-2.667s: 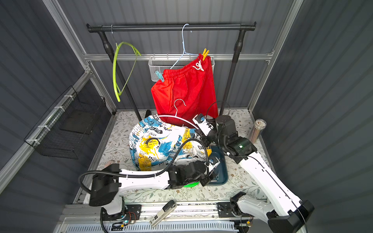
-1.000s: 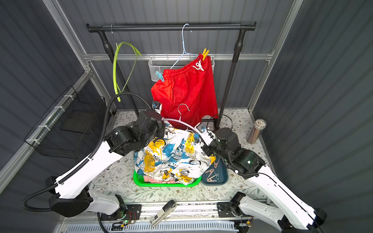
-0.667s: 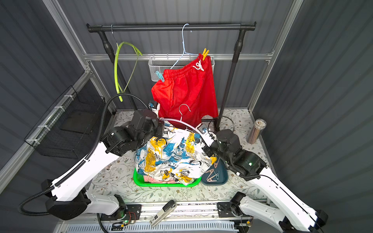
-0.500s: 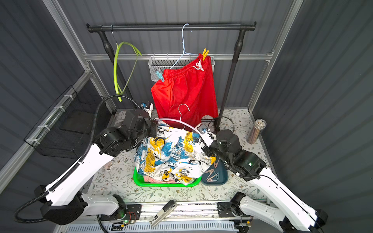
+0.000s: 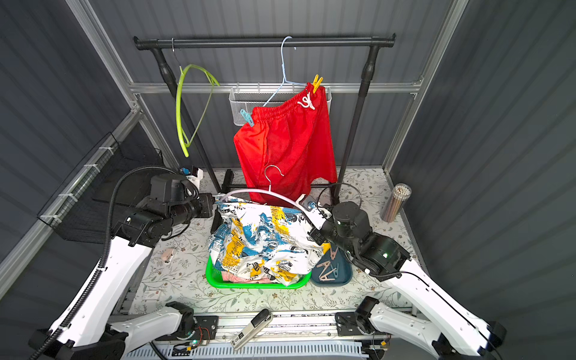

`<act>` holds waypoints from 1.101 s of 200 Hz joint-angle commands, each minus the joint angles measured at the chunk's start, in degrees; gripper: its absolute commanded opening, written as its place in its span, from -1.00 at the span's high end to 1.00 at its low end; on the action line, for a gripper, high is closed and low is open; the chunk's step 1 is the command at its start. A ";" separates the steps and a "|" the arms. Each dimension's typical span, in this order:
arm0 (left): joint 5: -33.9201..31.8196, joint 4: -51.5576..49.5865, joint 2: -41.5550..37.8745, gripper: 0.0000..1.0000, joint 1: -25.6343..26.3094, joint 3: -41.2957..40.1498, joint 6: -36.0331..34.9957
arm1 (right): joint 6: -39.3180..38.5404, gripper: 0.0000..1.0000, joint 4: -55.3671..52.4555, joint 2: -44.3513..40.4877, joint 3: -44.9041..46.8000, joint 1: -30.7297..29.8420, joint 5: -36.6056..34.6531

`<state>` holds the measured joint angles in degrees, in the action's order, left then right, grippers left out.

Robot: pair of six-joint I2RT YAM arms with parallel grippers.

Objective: Remove the clothespins securing shorts to the hanger
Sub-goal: Remove the shorts from the hanger.

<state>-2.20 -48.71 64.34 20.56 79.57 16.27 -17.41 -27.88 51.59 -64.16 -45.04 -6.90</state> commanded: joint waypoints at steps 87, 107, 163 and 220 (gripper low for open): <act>2.11 -1.48 -2.05 1.00 -14.58 -6.82 -4.30 | 1.86 1.00 10.81 -9.39 2.20 1.62 -12.36; 12.95 -0.55 -2.79 1.00 -14.58 -6.14 -5.26 | 3.63 1.00 11.99 -8.18 2.62 1.62 -12.48; 33.47 -0.20 -6.70 1.00 -13.08 -7.21 -6.41 | 7.72 1.00 15.70 -4.86 3.53 1.53 -10.16; 18.81 2.87 -6.80 1.00 9.02 -6.20 -7.00 | 7.14 1.00 11.72 -0.74 1.40 -0.99 -7.67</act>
<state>24.12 -45.56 55.22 25.17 71.75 10.87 -10.92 -17.67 50.50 -60.12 -45.21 -11.70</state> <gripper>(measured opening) 0.047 0.128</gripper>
